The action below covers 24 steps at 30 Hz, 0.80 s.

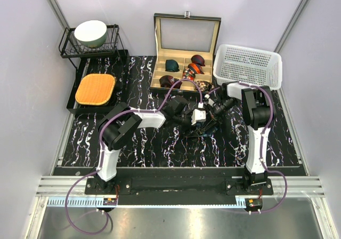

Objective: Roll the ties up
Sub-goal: Place the tie at the corner of the board.

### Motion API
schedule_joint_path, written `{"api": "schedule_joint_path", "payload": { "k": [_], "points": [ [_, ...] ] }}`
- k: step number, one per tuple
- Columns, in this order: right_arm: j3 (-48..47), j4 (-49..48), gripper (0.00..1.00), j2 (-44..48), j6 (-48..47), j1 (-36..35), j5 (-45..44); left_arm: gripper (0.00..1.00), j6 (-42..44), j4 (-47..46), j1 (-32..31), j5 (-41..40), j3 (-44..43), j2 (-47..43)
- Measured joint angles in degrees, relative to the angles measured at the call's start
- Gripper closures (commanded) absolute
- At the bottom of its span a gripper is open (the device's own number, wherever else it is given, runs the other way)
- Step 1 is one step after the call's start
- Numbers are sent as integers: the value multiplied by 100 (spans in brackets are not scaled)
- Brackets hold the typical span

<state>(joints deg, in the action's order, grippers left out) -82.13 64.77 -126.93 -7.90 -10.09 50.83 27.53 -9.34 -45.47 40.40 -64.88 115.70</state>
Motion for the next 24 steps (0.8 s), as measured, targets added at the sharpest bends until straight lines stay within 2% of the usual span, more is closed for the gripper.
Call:
{"api": "schedule_joint_path", "payload": {
  "k": [5, 13, 24],
  "points": [
    [-188, 197, 100, -66, 116, -57, -278, 39, 107, 46, 2, 24, -22, 0],
    [-310, 313, 100, -90, 240, -181, -586, 34, 94, -33, 2, 76, 133, -70],
    [-483, 459, 100, -201, 236, -326, -813, 32, 90, -208, 168, 527, 295, -120]
  ]
}}
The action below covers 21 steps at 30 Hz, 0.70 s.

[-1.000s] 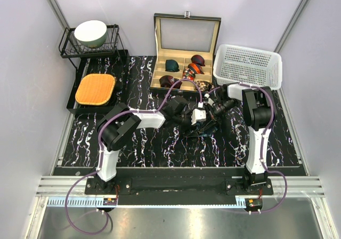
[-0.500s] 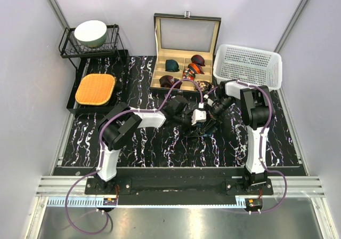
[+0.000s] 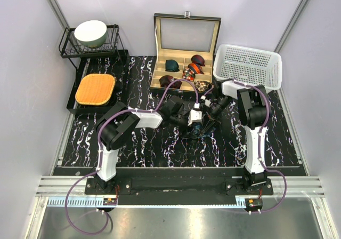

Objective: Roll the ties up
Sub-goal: Place the tie at the corner of the board.

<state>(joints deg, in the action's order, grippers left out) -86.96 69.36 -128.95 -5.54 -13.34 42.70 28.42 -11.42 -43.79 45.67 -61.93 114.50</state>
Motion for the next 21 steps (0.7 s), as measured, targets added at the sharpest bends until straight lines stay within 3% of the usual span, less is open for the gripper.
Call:
{"api": "schedule_joint_path", "payload": {
  "k": [6, 12, 14, 16, 17, 21],
  "points": [
    [-101, 83, 100, -70, -87, -15, -24, 33, -103, -37, 0, 0, -7, 2],
    [-164, 151, 97, -120, -212, -17, -20, 66, -109, -111, 7, -44, -57, 68],
    [-164, 149, 78, -120, -240, -17, -20, 77, -83, -55, 7, -63, -105, 87],
    [-151, 133, 67, -116, -264, -11, 17, 88, -50, 57, 7, -107, -138, 87],
    [-129, 111, 57, -98, -297, -2, 17, 90, -33, 157, 7, -136, -175, 85],
    [114, -199, 36, 57, -310, 186, 35, 98, 63, 638, 0, -431, -323, 15]
  ]
}}
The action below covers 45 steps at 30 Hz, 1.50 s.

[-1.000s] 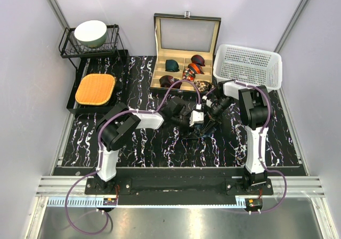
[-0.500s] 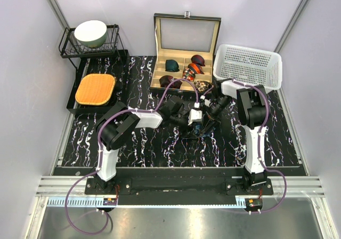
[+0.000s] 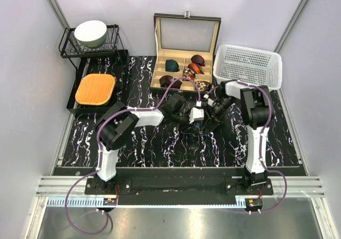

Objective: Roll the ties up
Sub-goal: Place the tie at the corner of the board.

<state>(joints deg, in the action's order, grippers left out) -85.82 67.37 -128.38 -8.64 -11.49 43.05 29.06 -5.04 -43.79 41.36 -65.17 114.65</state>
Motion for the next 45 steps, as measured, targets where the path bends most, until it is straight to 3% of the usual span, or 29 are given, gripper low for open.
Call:
{"api": "schedule_joint_path", "payload": {
  "k": [3, 5, 8, 19, 28, 32, 38, 45],
  "points": [
    [164, -111, 21, 164, 81, 286, 164, 100, 146, 345, -83, -271, -125, -31],
    [284, -260, 18, 358, 70, 575, 212, 100, 245, 525, -173, -487, -188, -59],
    [472, -538, 0, 682, 109, 946, 210, 100, 337, 791, -291, -721, -332, -59],
    [901, -1397, 0, 953, 782, 966, 321, 100, 391, 1576, -402, -953, -866, 111],
    [1003, -1639, 16, 568, 671, 621, 1519, 100, 343, 1635, -402, -953, -909, 138],
    [1134, -1725, 16, 540, 372, 619, 1808, 100, 289, 1626, -400, -953, -911, 144],
    [1322, -1749, 8, 632, 105, 616, 2009, 100, 254, 1641, -400, -953, -949, 170],
    [1364, -1694, 21, 649, -94, 575, 2048, 99, 232, 1711, -404, -951, -1025, 210]
  ]
}}
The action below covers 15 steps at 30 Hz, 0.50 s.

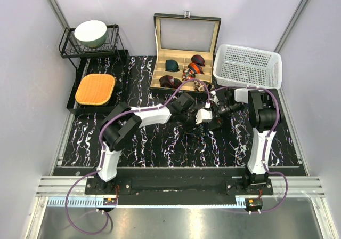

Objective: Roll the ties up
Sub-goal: Place the tie at the corner of the board.

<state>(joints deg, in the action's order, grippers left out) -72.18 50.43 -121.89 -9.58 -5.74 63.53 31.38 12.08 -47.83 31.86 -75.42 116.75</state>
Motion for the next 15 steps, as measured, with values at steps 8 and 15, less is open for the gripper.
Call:
{"api": "schedule_joint_path", "payload": {
  "k": [8, 15],
  "points": [
    [-7, 15, 70, 0, -70, -188, -214, 98, 4, 42, 0, 0, -39, 24],
    [-50, 90, 100, 63, -31, -153, -304, 43, -37, 111, 11, 4, -72, 42]
  ]
}}
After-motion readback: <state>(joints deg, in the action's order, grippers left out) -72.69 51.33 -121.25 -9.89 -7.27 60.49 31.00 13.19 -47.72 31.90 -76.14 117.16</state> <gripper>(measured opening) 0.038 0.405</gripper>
